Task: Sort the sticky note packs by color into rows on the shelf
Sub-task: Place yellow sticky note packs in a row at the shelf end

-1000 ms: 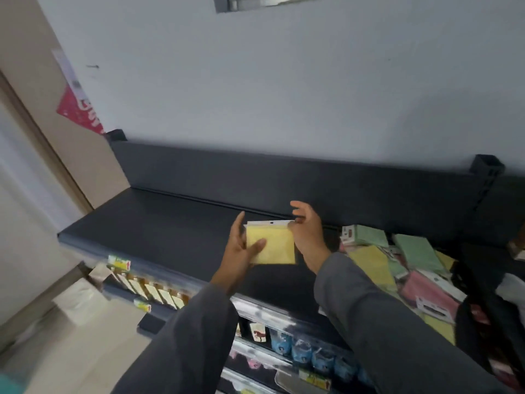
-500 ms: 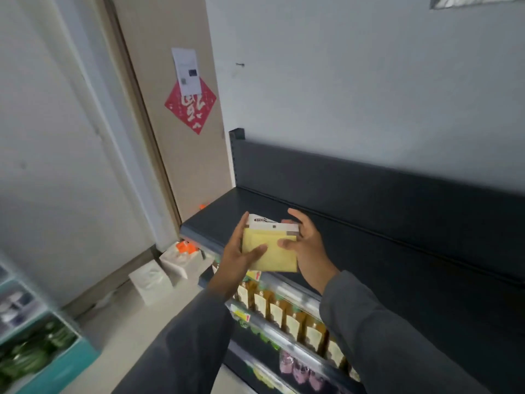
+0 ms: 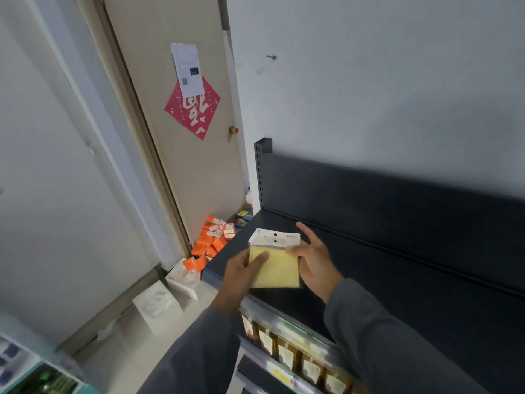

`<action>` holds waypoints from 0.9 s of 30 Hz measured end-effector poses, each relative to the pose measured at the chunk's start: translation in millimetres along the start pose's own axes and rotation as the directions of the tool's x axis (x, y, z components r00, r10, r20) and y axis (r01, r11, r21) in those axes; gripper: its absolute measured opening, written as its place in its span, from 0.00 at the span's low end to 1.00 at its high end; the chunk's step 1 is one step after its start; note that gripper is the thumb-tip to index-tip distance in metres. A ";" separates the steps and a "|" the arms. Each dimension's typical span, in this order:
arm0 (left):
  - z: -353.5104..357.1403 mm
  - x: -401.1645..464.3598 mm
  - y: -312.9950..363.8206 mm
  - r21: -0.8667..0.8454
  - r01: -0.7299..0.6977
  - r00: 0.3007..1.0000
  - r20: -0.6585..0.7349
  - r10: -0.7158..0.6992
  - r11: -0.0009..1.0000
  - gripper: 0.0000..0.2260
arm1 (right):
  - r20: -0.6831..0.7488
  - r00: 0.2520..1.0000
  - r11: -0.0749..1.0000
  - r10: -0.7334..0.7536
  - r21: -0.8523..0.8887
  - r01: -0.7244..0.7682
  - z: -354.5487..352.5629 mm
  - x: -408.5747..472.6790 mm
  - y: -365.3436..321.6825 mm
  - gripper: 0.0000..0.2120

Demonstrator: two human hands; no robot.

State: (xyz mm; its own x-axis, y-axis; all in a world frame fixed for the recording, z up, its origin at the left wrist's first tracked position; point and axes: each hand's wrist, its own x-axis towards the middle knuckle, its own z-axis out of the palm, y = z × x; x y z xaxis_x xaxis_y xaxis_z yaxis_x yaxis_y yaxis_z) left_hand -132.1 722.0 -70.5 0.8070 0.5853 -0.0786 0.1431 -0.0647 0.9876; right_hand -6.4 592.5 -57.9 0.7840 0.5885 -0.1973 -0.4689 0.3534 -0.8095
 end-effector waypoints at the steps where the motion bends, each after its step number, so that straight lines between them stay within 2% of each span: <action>1: -5.6 14.6 1.0 0.019 -0.005 1.000 -0.004 0.005 1.000 0.12 | 0.000 1.000 1.000 0.013 0.014 -0.013 5.3 16.5 2.2 0.34; 4: -22.9 60.4 5.3 0.067 -0.056 0.998 0.007 0.055 0.996 0.14 | 0.006 1.000 1.000 0.030 -0.009 -0.030 17.5 56.3 8.6 0.24; 6: -30.3 96.6 5.6 0.150 -0.070 0.998 0.016 0.069 0.986 0.19 | -0.018 1.000 0.987 -0.003 -0.159 0.000 22.0 79.6 16.6 0.17; 7: -31.6 113.8 4.3 0.206 -0.087 0.996 0.031 0.082 0.975 0.23 | -0.049 0.998 0.975 -0.039 -0.223 0.027 23.0 88.9 20.8 0.17; 9: -27.9 148.0 -1.6 0.292 -0.110 0.993 0.071 0.094 0.950 0.30 | -0.157 0.980 0.960 -0.119 -0.268 0.074 22.7 107.9 24.7 0.21; 10: -24.8 167.6 -4.8 0.307 -0.116 0.990 0.109 0.086 0.945 0.31 | -0.203 0.966 0.956 -0.159 -0.275 0.100 23.6 118.6 23.8 0.23; 13: -18.7 208.6 0.0 0.310 -0.208 0.968 0.199 0.150 0.928 0.25 | -0.268 0.919 0.913 -0.288 -0.368 0.179 26.4 150.9 23.3 0.28; 16: -20.7 242.2 -9.2 0.317 -0.235 0.958 0.235 0.164 0.919 0.25 | -0.310 0.861 0.826 -0.404 -0.529 0.197 32.7 173.5 33.6 0.32; 19: -22.8 269.1 -28.5 0.383 -0.221 0.964 0.225 0.141 0.897 0.28 | -0.377 0.788 0.741 -0.487 -0.656 0.144 40.7 189.1 48.9 0.31; 22: -23.7 279.5 -35.5 0.380 -0.210 0.968 0.214 0.135 0.901 0.24 | -0.397 0.727 0.655 -0.560 -0.749 0.095 48.1 198.7 63.6 0.30; 27: -22.0 287.8 -32.1 0.304 -0.222 0.964 0.212 0.162 0.926 0.22 | -0.391 0.693 0.552 -0.605 -0.833 0.013 54.2 198.8 68.7 0.29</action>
State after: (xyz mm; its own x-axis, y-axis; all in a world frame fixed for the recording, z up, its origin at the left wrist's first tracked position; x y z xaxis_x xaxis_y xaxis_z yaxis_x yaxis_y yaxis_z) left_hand 83.0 910.3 -121.9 0.9225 0.3821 0.0550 0.1275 -0.4360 0.8909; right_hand 95.2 773.2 -122.8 0.9864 -0.0901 0.1372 0.0898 -0.4034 -0.9106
